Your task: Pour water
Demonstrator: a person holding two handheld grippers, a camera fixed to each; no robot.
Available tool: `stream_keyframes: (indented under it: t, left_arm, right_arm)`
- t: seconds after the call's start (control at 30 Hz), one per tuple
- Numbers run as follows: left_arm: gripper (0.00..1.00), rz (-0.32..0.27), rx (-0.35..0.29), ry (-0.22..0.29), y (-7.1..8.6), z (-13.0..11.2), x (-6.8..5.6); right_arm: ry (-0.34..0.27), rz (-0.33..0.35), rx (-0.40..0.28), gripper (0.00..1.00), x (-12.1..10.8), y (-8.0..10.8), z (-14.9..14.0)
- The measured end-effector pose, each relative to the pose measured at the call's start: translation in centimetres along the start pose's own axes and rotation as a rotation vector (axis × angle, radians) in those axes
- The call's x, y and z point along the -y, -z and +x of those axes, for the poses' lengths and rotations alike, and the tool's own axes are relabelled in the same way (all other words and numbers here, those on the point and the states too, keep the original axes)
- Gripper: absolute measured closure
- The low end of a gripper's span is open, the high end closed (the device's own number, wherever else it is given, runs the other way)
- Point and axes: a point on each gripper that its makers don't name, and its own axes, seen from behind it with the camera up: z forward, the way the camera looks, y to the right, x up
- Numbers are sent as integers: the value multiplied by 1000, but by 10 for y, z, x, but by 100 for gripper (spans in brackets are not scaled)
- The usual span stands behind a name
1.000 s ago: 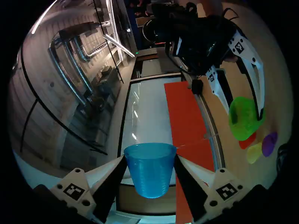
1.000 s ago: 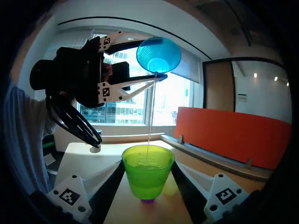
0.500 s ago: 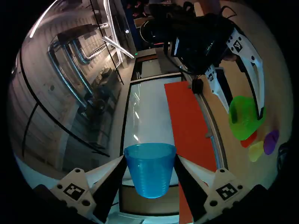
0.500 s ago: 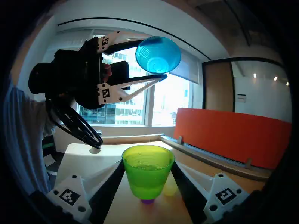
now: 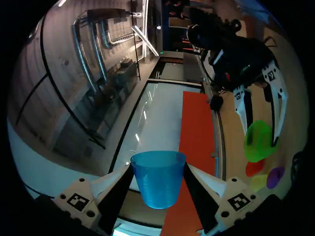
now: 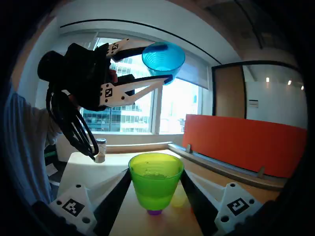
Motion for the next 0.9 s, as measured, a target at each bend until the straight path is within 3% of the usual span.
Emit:
stream_keyframes:
  t: [0.23, 0.6, 0.9]
  left_arm:
    - [14, -7, 3, 204, 4, -7, -3]
    - [14, -17, 38, 445, 8, -22, -9]
    - [14, -27, 71, 671, 7, -32, -10]
  right_arm:
    - [0, -2, -3, 11, -1, 0, 1]
    - [1, -7, -13, 11, -4, 1, 5]
    - [2, -11, -24, 11, -6, 3, 8]
